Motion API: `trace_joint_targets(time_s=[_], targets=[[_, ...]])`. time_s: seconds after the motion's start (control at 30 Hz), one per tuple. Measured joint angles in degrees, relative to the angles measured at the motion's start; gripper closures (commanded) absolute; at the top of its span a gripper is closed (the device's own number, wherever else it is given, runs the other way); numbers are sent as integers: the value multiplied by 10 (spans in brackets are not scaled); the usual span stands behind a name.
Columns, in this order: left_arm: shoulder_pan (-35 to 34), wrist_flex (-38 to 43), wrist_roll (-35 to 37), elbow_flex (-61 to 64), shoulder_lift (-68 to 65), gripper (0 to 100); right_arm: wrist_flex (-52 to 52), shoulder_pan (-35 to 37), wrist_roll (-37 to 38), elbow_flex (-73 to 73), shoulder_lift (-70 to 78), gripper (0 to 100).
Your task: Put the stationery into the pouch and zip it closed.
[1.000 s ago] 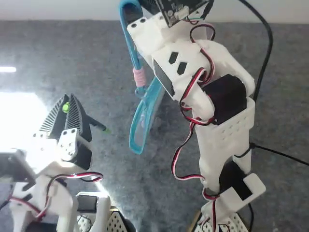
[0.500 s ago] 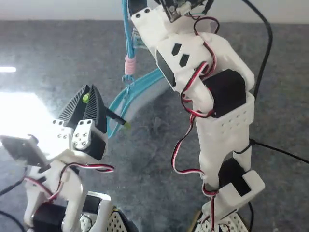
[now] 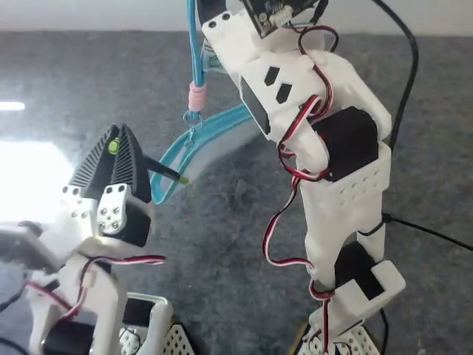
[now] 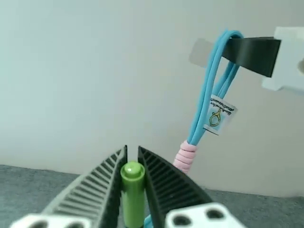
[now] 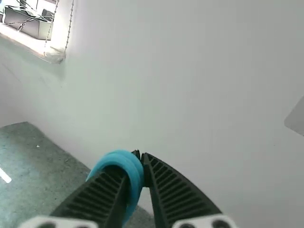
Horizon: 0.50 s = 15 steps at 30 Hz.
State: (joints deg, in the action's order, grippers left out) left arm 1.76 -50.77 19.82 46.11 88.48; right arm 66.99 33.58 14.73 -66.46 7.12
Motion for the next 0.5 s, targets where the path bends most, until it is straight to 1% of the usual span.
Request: trace_joint_targets(time_s=[0.2,0.5], targets=[[-2,-8,0,-28,0,990,0,0,0,0,0,992],[-4,-8,0,-30,0,990,10,0,0,0,0,992]])
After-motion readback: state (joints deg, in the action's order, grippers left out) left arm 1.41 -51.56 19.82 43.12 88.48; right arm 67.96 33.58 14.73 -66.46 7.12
